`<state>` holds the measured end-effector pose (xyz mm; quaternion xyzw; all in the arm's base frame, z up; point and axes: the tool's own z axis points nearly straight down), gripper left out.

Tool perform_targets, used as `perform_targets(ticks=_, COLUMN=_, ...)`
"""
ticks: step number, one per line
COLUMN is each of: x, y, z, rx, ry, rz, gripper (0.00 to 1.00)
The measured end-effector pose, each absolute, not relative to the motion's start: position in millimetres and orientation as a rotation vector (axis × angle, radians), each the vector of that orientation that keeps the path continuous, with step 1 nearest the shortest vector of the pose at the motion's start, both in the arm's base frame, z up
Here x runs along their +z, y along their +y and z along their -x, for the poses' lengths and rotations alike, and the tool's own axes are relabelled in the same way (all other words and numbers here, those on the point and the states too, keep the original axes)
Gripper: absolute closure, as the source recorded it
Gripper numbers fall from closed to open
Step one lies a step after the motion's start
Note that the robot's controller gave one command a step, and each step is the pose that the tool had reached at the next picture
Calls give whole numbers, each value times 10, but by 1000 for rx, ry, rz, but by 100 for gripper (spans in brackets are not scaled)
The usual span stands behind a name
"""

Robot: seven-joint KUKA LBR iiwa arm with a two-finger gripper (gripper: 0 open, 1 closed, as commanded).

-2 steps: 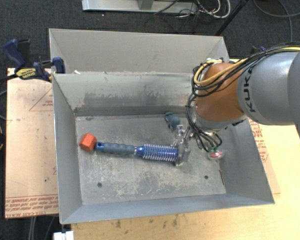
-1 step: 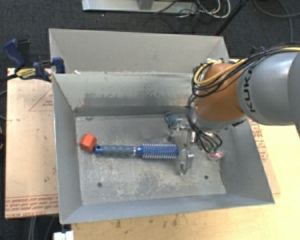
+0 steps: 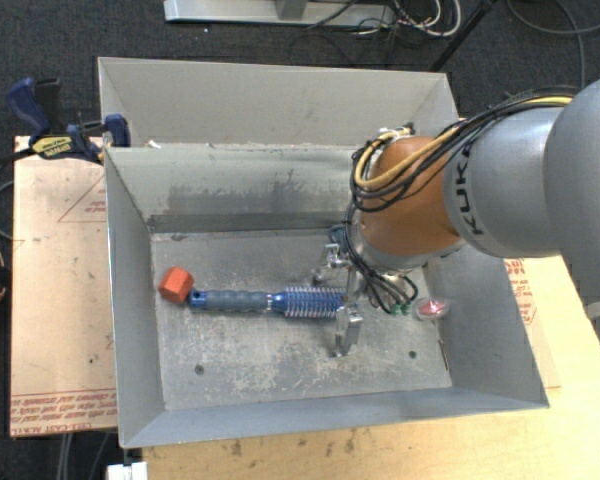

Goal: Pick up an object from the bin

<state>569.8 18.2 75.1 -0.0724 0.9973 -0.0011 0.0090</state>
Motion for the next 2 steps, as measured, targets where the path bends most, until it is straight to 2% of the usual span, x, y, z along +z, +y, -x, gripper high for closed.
perform_targets(ticks=1, x=754, y=190, z=-5707, rx=3, ry=3112, rz=223, gripper=100)
perform_targets(ticks=2, x=2050, y=192, z=-5655, rx=-1, ry=3124, rz=223, gripper=100)
